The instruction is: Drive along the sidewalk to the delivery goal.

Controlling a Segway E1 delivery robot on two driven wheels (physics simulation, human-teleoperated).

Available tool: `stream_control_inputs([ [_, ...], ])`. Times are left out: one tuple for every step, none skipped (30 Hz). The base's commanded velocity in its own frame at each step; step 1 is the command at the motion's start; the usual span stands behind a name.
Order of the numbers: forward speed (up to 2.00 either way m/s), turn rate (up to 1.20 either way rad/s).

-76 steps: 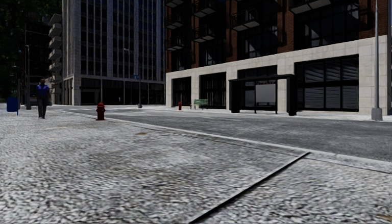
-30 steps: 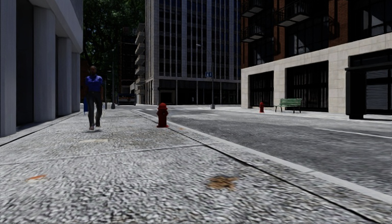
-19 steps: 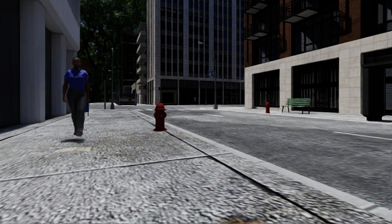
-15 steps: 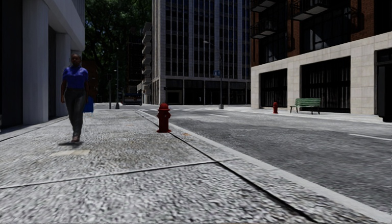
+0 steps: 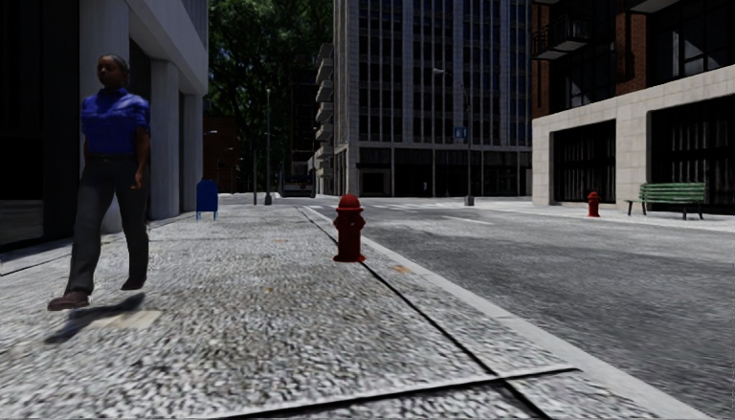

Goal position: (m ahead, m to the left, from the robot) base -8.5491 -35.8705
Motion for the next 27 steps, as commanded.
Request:
stream_control_inputs([
  [2.0, 0.43],
  [2.0, 0.45],
  [2.0, 0.46],
  [2.0, 0.46],
  [2.0, 0.46],
  [2.0, 0.47],
  [2.0, 0.47],
  [2.0, 0.47],
  [2.0, 0.47],
  [2.0, 0.47],
  [2.0, 0.47],
  [2.0, 0.47],
  [2.0, 0.47],
  [2.0, 0.48],
  [2.0, 0.48],
  [2.0, 0.48],
  [2.0, 0.48],
  [2.0, 0.48],
  [2.0, 0.48],
  [2.0, 0.48],
  [2.0, 0.48],
  [2.0, 0.48],
  [2.0, 0.48],
  [2.0, 0.48],
  [2.0, 0.48],
  [2.0, 0.48],
  [2.0, 0.42],
])
